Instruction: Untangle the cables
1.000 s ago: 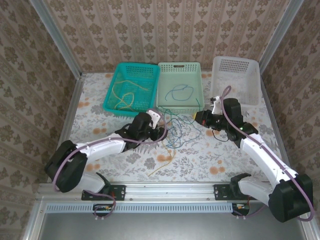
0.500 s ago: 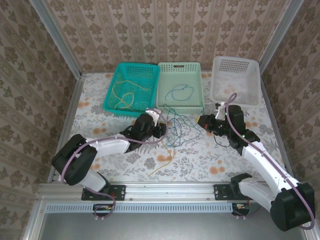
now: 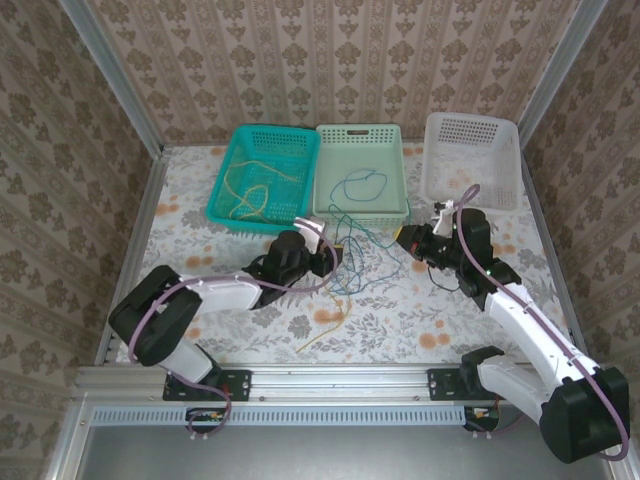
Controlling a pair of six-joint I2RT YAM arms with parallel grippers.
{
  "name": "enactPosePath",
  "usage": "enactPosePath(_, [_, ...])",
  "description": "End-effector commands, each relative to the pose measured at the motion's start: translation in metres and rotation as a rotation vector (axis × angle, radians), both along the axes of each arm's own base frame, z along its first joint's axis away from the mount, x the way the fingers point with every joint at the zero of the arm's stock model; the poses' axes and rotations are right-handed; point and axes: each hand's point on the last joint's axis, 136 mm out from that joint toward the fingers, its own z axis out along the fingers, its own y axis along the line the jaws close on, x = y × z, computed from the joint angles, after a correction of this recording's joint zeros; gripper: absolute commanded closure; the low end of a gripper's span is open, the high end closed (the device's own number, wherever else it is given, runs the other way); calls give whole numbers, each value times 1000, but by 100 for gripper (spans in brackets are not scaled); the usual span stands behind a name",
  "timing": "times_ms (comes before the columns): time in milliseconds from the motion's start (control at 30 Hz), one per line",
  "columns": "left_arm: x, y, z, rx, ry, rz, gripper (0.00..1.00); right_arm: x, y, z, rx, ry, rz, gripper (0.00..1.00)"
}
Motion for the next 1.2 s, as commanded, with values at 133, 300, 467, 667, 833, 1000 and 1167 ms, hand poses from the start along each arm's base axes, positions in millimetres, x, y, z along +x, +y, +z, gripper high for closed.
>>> enactPosePath(133, [15, -15, 0, -85, 0, 11, 48, 2, 4, 16, 70, -27, 2, 100])
enactPosePath(300, [21, -15, 4, -111, -16, 12, 68, 0, 4, 4, 89, 0, -7, 100])
enactPosePath(467, [16, -20, 14, -121, -33, -24, 81, 0, 1, -9, 96, 2, -30, 100])
enactPosePath(667, [11, -19, 18, -106, -52, -44, 92, 3, 2, -11, 126, -4, -50, 100])
enactPosePath(833, [1, -25, 23, -104, -70, -96, 97, 10, 3, 0, 194, -47, -106, 100])
enactPosePath(1000, [-7, -29, 24, -83, -84, -131, 97, 15, 6, 12, 247, -48, -133, 100])
enactPosePath(1167, [-10, -32, 27, -67, -104, -147, 97, 20, 19, 13, 265, -21, -117, 100])
